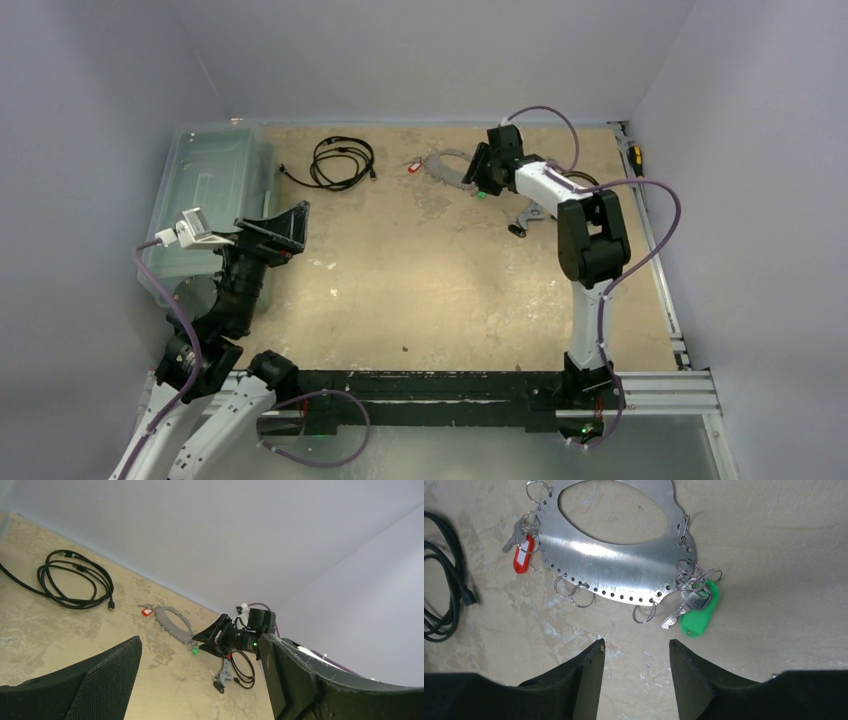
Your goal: Put the keys on the keyring
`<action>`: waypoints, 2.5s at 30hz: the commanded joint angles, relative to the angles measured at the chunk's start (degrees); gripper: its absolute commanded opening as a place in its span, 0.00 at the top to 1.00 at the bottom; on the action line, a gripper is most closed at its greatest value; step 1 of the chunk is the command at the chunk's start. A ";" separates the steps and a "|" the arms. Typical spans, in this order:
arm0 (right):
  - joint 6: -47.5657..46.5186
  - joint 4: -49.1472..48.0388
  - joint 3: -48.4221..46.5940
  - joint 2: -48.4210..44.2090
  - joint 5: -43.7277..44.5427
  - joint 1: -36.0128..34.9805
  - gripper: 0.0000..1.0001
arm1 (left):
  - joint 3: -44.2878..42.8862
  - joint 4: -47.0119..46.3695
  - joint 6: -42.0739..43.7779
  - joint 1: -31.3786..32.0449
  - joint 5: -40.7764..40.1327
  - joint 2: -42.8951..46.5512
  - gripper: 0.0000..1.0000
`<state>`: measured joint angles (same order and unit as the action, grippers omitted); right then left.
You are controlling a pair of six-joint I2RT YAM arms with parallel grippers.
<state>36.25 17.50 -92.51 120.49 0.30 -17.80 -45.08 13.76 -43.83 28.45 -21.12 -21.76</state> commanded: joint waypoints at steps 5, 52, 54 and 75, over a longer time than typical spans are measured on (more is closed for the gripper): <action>10.38 -11.30 1.03 1.82 -3.70 -0.41 0.46 | 0.86 -3.03 1.38 -0.50 2.02 0.49 0.14; -1.23 -10.88 4.77 0.16 5.05 -0.21 0.64 | 1.11 -3.39 2.50 -0.50 2.75 -0.55 0.14; -1.72 -10.06 4.24 0.81 6.09 -0.29 0.64 | 1.13 -3.39 2.60 -0.50 2.84 -0.64 0.14; -6.39 -8.37 2.54 3.05 4.89 -0.20 0.69 | 1.22 -3.69 2.75 -0.55 3.44 -1.53 0.14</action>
<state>31.83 8.71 -89.03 124.33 6.31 -18.00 -44.14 12.60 -42.33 28.25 -18.59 -22.59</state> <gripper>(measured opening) 0.287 0.863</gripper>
